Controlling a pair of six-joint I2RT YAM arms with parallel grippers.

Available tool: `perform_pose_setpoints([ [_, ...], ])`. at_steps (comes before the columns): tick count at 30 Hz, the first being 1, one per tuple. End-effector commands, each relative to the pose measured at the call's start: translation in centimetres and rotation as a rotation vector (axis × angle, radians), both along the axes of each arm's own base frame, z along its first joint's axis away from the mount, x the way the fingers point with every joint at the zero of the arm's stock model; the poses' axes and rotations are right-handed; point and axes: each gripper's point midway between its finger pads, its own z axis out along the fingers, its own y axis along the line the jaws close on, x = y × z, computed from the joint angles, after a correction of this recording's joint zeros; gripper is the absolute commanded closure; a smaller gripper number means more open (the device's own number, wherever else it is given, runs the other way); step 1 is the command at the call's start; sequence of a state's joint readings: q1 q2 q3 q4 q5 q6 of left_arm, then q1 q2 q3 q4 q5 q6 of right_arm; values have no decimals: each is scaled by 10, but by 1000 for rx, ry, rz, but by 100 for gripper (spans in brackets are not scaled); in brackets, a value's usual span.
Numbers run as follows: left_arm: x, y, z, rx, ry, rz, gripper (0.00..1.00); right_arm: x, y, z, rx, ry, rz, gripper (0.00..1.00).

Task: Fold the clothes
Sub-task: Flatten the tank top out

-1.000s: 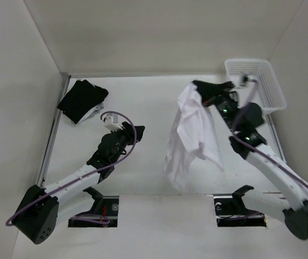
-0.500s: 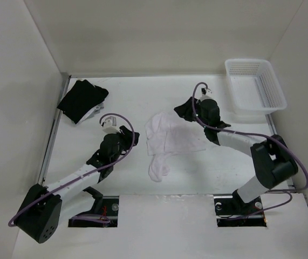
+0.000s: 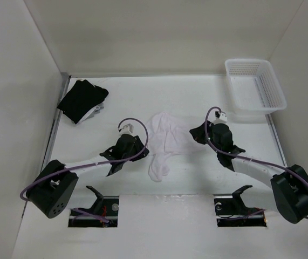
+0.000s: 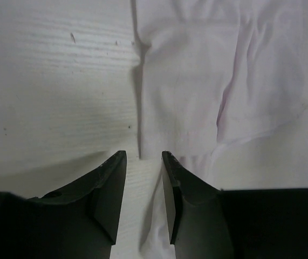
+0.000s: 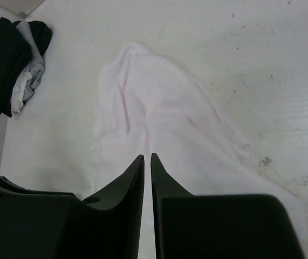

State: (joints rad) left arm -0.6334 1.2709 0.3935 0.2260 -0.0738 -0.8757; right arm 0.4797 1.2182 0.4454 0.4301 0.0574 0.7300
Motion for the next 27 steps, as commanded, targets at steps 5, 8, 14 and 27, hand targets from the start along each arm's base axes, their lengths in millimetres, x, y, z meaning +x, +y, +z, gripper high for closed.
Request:
perform_pose_setpoints([
  [5,-6,-13,-6,23,38,0,66,-1,-2,16,5,-64,-11,83],
  [8,-1,-7,-13,75,48,28,66,-5,-3,17,8,-71,-7,82],
  [14,-1,-13,-30,161,79,2,70,-11,4,20,25,-77,10,81],
  [27,2,-5,-25,258,68,9,99,-11,-46,9,-28,-38,-163,62],
])
